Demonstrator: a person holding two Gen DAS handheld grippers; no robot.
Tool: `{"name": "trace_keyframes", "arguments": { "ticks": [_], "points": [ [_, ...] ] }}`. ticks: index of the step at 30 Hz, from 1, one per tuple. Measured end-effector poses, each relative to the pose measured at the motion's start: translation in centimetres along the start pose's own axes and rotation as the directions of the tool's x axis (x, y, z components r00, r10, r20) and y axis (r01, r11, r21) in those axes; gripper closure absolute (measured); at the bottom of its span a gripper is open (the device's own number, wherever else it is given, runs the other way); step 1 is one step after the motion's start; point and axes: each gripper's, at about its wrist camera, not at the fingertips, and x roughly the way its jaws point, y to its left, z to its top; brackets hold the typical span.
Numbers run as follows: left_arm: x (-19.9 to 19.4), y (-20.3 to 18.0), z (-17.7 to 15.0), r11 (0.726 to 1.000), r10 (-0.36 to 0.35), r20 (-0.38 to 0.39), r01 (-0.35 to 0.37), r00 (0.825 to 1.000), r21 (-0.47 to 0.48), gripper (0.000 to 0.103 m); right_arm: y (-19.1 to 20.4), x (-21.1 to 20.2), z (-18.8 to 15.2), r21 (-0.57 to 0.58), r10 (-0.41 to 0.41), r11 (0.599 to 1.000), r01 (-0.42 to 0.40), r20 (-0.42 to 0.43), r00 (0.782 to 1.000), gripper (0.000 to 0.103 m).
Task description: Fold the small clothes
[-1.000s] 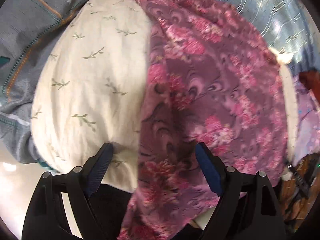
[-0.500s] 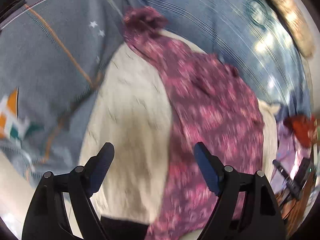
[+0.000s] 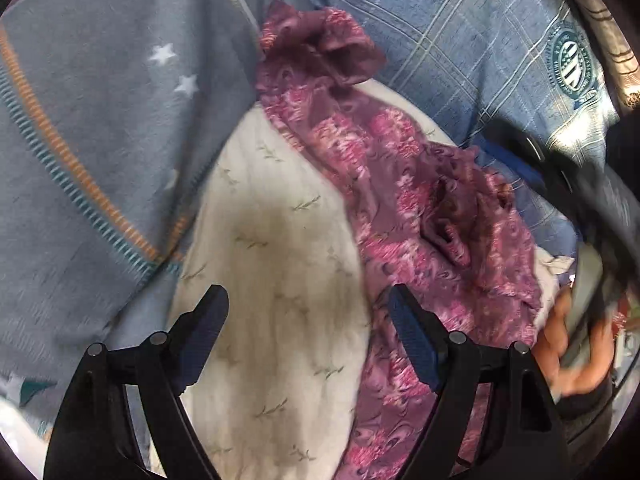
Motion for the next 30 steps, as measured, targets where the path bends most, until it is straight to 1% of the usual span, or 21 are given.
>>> {"name": "trace_keyframes", "arguments": {
  "ticks": [2, 4, 5, 6, 7, 8, 9, 11, 12, 13, 14, 15, 17, 19, 21, 22, 23, 25, 26, 28, 30],
  "points": [
    [0.1, 0.3, 1.7, 1.0, 0.019, 0.018, -0.019, 1.0, -0.008, 0.021, 0.7, 1.4, 1.3, -0.023, -0.016, 1.0, 0.016, 0.003, 1.0, 0.052],
    [0.2, 1.0, 3.8, 0.999, 0.027, 0.051, -0.025, 0.998, -0.045, 0.021, 0.7, 2.2, 2.4, -0.023, -0.052, 0.998, 0.052, -0.001, 0.999, 0.052],
    [0.3, 1.6, 4.6, 0.997, 0.038, 0.056, -0.034, 0.998, -0.075, 0.021, 0.6, 2.2, 2.8, -0.023, -0.047, 0.999, 0.047, 0.013, 0.999, 0.051],
    [0.4, 2.3, 5.0, 0.995, 0.038, 0.065, -0.032, 0.997, -0.092, 0.021, 0.6, 2.3, 3.3, -0.032, -0.057, 0.998, 0.057, 0.019, 0.998, 0.049],
    [0.5, 2.8, 5.1, 0.994, 0.054, 0.064, -0.048, 0.996, -0.1, 0.021, 0.8, 2.7, 3.9, -0.052, -0.059, 0.997, 0.06, 0.013, 0.998, 0.039],
    [0.6, 3.3, 4.8, 0.992, 0.075, 0.063, -0.068, 0.995, -0.108, 0.021, 1.4, 3.3, 4.6, -0.092, -0.059, 0.994, 0.059, -0.001, 0.998, 0.034],
    [0.8, 3.7, 4.5, 0.991, 0.082, 0.062, -0.074, 0.995, -0.114, 0.021, 2.3, 4.0, 5.2, -0.144, -0.067, 0.987, 0.065, -0.013, 0.998, 0.034],
    [1.7, 4.0, 4.3, 0.991, 0.058, 0.036, -0.053, 0.998, -0.124, 0.021, 4.4, 6.0, 6.4, -0.249, -0.1, 0.964, 0.088, -0.035, 0.994, 0.035],
    [2.0, 3.9, 4.5, 0.991, 0.034, 0.029, -0.03, 0.999, -0.13, 0.021, 4.6, 6.3, 6.6, -0.259, -0.121, 0.96, 0.108, -0.036, 0.992, 0.035],
    [2.2, 3.8, 4.8, 0.991, 0.009, 0.029, -0.005, 1.0, -0.134, 0.021, 4.6, 6.5, 6.9, -0.242, -0.139, 0.962, 0.128, -0.028, 0.99, 0.035],
    [2.4, 3.4, 5.5, 0.99, -0.021, 0.029, 0.025, 0.999, -0.135, 0.021, 4.3, 6.1, 6.8, -0.22, -0.136, 0.967, 0.129, -0.018, 0.99, 0.035],
    [2.6, 3.2, 6.1, 0.99, -0.033, 0.033, 0.037, 0.999, -0.139, 0.021, 3.7, 5.5, 6.5, -0.2, -0.131, 0.971, 0.128, -0.002, 0.991, 0.035],
    [2.5, 2.6, 8.0, 0.986, -0.034, 0.079, 0.046, 0.996, -0.159, 0.021, 2.0, 3.8, 5.2, -0.161, -0.15, 0.975, 0.152, 0.025, 0.988, 0.035],
    [2.2, 2.5, 9.5, 0.982, -0.033, 0.122, 0.054, 0.992, -0.178, 0.021, 0.1, 2.2, 3.6, -0.127, -0.161, 0.979, 0.162, 0.022, 0.987, 0.035],
    [2.0, 2.8, 11.2, 0.972, -0.067, 0.146, 0.098, 0.987, -0.216, 0.021, -1.6, 0.9, 2.0, -0.102, -0.164, 0.981, 0.164, 0.01, 0.986, 0.035],
    [2.0, 3.3, 11.8, 0.96, -0.088, 0.147, 0.123, 0.985, -0.251, 0.021, -2.4, 0.2, 1.0, -0.091, -0.17, 0.981, 0.17, 0.005, 0.985, 0.035],
    [2.1, 3.9, 12.4, 0.941, -0.125, 0.147, 0.164, 0.981, -0.297, 0.021, -3.0, -0.4, 0.1, -0.081, -0.165, 0.983, 0.165, 0.004, 0.986, 0.035],
    [2.2, 5.1, 13.0, 0.882, -0.217, 0.173, 0.269, 0.961, -0.387, 0.021, -4.1, -1.3, -1.8, -0.059, -0.156, 0.986, 0.156, -0.001, 0.988, 0.035],
    [2.3, 5.5, 13.3, 0.856, -0.243, 0.185, 0.3, 0.952, -0.42, 0.021, -4.4, -1.6, -2.3, -0.051, -0.151, 0.987, 0.15, -0.003, 0.989, 0.035],
    [3.1, 6.0, 14.1, 0.812, -0.27, 0.182, 0.325, 0.945, -0.485, 0.021, -5.1, -2.0, -3.7, -0.024, -0.125, 0.992, 0.125, -0.011, 0.992, 0.035],
    [4.7, 5.8, 14.7, 0.774, -0.29, 0.151, 0.324, 0.945, -0.544, 0.021, -5.6, -2.2, -4.7, 0.0, -0.104, 0.995, 0.104, -0.022, 0.994, 0.035]
  ]
}}
